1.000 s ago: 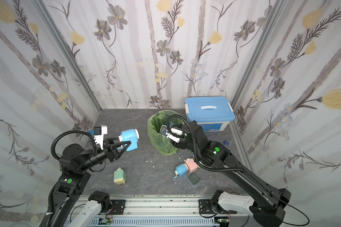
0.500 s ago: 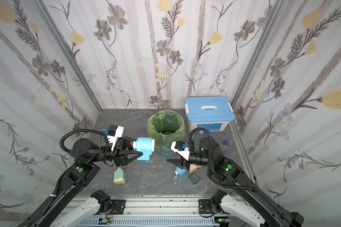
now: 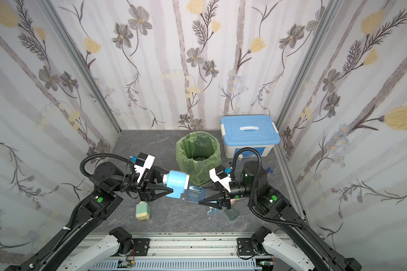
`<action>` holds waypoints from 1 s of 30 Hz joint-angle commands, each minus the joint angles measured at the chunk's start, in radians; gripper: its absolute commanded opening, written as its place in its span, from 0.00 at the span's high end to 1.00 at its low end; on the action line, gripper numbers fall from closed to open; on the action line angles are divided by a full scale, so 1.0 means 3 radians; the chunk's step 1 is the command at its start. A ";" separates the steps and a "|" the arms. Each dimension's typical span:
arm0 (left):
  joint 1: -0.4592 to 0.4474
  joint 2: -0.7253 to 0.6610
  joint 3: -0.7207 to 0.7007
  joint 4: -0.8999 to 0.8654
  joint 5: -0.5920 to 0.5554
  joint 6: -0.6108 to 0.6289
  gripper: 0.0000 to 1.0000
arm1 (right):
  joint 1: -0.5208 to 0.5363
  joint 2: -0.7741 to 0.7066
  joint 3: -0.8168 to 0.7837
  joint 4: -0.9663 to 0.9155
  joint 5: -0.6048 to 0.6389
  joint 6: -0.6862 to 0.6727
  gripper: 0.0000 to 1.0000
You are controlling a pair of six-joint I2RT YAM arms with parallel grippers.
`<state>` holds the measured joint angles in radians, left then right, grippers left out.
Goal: Take out the pencil sharpener tray and clean the shavings
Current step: Place the container at the center of the board.
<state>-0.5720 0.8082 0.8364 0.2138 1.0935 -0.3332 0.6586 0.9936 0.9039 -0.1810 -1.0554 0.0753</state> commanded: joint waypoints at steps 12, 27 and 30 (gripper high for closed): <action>-0.0037 -0.0196 -0.0020 -0.0333 -0.0751 0.0450 0.61 | 0.0068 0.0443 0.0040 0.0423 -0.0089 0.0303 0.56; 0.0004 -0.0645 -0.0277 -0.0728 -0.2075 0.0457 0.60 | 0.1308 0.0241 -0.1691 0.1579 0.2645 0.0917 0.60; 0.0008 -0.0620 -0.0289 -0.0691 -0.2029 0.0432 0.60 | 0.1605 0.0311 -0.2015 0.1897 0.3113 0.0992 0.60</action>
<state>-0.5720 0.6167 0.7544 -0.0437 0.5068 -0.1951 1.0859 1.0733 0.3515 0.1799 -0.3748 0.3077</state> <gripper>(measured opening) 0.598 0.540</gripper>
